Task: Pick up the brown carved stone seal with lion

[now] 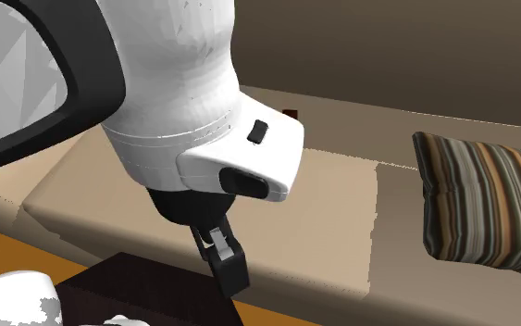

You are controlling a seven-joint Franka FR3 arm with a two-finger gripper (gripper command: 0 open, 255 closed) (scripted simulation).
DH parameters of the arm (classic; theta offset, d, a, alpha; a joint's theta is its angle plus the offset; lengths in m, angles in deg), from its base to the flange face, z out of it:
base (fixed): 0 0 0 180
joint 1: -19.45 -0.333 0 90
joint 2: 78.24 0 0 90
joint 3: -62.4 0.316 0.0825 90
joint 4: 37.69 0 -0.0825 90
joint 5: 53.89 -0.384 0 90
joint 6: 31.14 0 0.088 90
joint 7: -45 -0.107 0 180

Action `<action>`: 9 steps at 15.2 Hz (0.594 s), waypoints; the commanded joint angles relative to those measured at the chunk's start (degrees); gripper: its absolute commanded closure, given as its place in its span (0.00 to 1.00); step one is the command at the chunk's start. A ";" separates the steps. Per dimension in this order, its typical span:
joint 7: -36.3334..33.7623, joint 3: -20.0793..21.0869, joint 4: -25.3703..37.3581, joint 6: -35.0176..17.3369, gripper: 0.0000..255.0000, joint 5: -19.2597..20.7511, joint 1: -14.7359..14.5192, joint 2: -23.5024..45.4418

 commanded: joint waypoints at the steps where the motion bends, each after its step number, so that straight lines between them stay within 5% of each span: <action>1: 0.00 0.00 0.00 0.00 0.00 0.00 0.00 0.00; 9: 6.68 0.06 3.11 -12.71 0.00 0.16 -3.50 14.70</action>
